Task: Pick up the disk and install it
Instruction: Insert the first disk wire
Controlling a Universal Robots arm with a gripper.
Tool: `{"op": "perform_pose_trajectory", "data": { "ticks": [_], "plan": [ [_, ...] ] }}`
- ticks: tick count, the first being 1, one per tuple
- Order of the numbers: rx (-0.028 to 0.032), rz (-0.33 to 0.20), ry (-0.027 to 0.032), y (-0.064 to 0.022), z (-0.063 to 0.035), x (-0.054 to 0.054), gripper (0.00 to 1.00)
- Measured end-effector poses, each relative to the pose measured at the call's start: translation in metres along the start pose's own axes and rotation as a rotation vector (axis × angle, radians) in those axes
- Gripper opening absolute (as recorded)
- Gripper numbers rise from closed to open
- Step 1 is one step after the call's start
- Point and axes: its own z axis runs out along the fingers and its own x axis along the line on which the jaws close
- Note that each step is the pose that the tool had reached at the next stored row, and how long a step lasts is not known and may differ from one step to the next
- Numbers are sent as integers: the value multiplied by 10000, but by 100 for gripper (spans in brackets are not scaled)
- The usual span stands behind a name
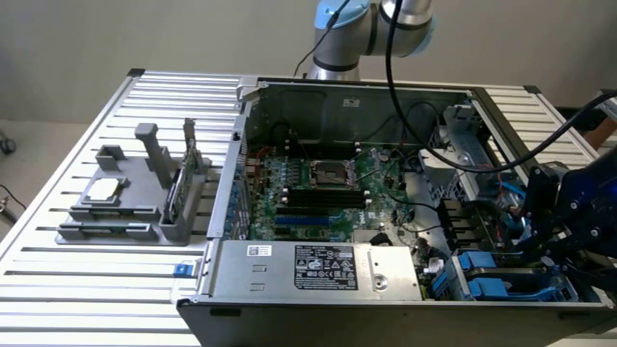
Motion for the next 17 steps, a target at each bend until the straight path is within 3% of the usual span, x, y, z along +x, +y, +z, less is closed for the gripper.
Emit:
{"op": "perform_pose_trajectory", "data": {
  "ticks": [2,7,13,17],
  "plan": [
    [67,62,-14,0,-7,3,18],
    [201,88,-150,14,-23,60,18],
    [350,109,-448,48,-12,172,18],
    [405,189,-559,71,-10,173,18]
  ]
}}
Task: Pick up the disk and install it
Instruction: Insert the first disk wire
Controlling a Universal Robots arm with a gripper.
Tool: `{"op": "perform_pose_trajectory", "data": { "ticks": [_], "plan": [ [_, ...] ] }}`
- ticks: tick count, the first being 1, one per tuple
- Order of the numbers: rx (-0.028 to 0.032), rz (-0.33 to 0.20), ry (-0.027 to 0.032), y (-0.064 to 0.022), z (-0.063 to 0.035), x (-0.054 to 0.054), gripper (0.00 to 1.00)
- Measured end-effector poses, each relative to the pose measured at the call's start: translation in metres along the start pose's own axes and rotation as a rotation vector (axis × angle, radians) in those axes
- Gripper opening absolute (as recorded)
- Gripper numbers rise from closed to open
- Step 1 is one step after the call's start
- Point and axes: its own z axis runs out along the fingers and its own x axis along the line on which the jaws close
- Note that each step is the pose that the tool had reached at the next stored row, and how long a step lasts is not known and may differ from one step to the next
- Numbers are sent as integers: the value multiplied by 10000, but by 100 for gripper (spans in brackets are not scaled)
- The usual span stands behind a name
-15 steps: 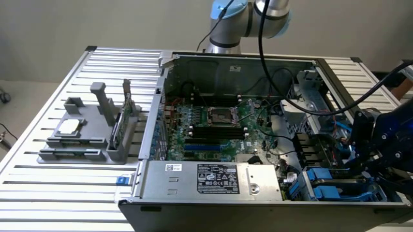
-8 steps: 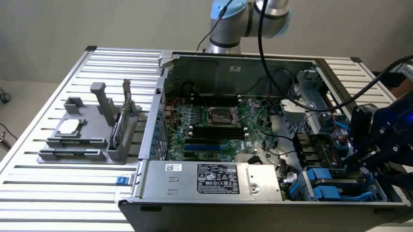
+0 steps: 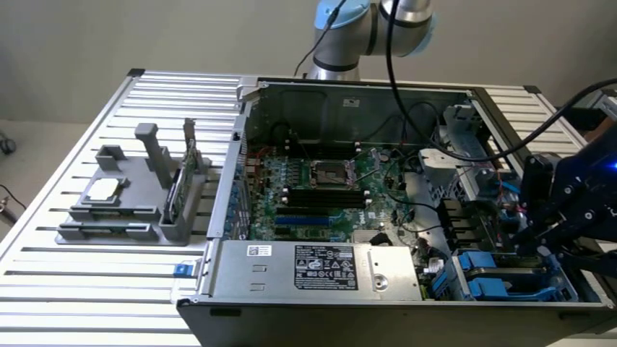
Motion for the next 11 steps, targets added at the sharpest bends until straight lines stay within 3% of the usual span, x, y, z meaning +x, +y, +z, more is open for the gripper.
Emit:
{"op": "perform_pose_trajectory", "data": {
  "ticks": [11],
  "plan": [
    [60,711,-189,28,0,-6,18]
  ]
}}
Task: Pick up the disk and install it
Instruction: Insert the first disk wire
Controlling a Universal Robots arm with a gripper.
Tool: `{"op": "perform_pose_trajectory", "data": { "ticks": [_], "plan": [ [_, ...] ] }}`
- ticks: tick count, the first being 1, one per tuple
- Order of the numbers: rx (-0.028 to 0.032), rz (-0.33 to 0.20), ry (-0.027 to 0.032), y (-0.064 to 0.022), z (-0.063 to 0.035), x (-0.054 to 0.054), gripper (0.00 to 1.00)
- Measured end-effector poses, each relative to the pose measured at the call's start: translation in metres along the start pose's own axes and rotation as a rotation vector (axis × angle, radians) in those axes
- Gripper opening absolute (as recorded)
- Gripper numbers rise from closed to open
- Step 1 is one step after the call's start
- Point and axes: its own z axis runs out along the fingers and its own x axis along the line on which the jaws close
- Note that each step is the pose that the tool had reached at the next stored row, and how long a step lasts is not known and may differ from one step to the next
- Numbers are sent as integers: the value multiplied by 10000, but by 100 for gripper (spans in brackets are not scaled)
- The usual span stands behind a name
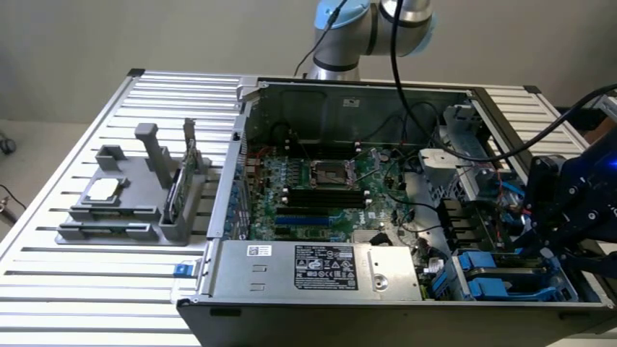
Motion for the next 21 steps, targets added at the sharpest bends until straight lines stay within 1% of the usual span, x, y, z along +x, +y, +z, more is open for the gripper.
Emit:
{"op": "perform_pose_trajectory", "data": {
  "ticks": [3,5,6,7,8,11,13,14,18,21],
  "plan": [
    [-11,199,-9,3,8,2,18],
    [-10,304,-40,6,20,2,18],
    [-5,345,-64,8,29,2,18],
    [1,369,-100,10,35,5,18],
    [13,389,-155,11,39,8,18],
    [80,429,-281,17,45,20,18],
    [128,460,-348,19,45,25,18],
    [135,468,-374,19,46,25,18],
    [144,497,-392,22,47,41,18],
    [170,550,-420,25,50,65,18]
  ]
}}
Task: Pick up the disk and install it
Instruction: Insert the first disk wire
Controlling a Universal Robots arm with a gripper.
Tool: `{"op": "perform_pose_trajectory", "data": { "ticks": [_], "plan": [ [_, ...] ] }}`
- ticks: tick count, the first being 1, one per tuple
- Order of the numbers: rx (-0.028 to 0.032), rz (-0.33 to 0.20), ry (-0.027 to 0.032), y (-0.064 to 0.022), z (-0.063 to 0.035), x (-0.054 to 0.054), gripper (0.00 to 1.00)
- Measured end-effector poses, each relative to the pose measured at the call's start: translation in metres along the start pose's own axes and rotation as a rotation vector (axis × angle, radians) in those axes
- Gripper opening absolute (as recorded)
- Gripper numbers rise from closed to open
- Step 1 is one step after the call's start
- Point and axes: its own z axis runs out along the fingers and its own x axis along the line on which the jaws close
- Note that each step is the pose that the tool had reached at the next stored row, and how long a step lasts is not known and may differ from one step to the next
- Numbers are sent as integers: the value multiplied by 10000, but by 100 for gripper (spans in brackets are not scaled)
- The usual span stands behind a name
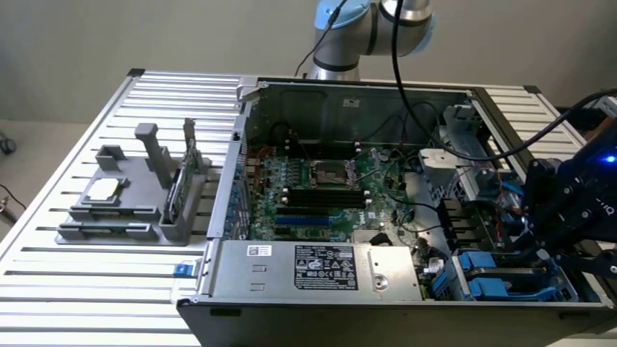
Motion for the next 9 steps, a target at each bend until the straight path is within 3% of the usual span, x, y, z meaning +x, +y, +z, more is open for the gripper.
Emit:
{"op": "perform_pose_trajectory", "data": {
  "ticks": [9],
  "plan": [
    [125,141,-130,31,7,57,18]
  ]
}}
